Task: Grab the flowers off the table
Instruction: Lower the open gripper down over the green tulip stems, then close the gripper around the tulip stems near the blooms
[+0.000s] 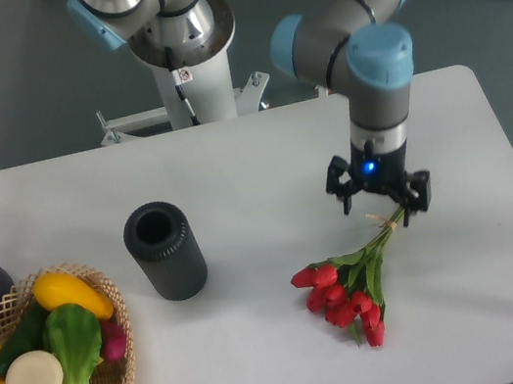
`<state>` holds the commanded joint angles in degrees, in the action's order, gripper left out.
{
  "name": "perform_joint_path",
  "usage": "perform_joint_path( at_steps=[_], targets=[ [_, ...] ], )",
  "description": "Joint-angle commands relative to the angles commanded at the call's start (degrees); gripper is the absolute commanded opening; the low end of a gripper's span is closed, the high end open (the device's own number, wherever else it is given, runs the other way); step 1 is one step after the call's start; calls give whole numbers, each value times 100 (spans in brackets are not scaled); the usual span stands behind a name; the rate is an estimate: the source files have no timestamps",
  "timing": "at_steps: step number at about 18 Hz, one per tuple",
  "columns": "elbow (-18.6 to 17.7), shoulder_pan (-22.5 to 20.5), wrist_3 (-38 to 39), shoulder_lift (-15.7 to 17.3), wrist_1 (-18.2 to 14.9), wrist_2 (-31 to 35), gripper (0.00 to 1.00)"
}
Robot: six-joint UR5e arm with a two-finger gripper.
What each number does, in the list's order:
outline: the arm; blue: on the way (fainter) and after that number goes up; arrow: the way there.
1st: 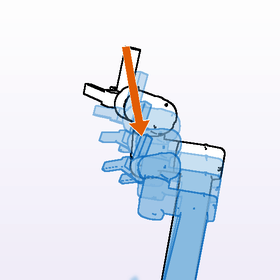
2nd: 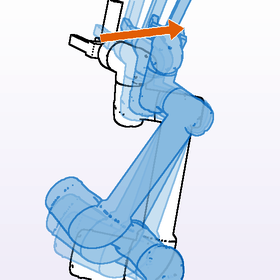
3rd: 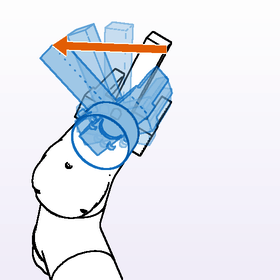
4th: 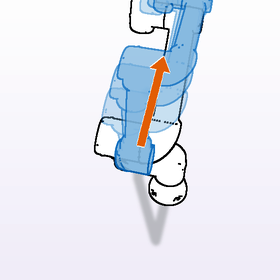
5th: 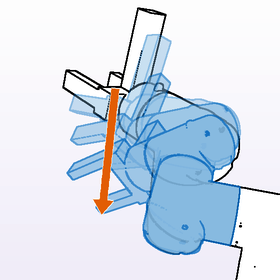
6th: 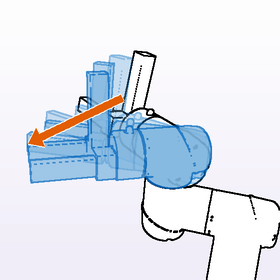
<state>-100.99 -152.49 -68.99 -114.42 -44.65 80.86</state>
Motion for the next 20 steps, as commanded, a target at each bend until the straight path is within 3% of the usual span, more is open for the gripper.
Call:
perform_joint_path(
  at_steps=[4, 9, 13, 15, 19, 20],
  targets=[
    [246, 79, -9, -325, -9, 0, 100],
    [299, 150, -18, -554, 0, 0, 100],
    [633, 255, 18, -844, 0, 0, 100],
    [634, 273, 18, -854, -9, 0, 98],
    [607, 273, 53, -792, -9, 0, 28],
    [607, 273, 105, -757, -9, 0, 19]
  ],
)
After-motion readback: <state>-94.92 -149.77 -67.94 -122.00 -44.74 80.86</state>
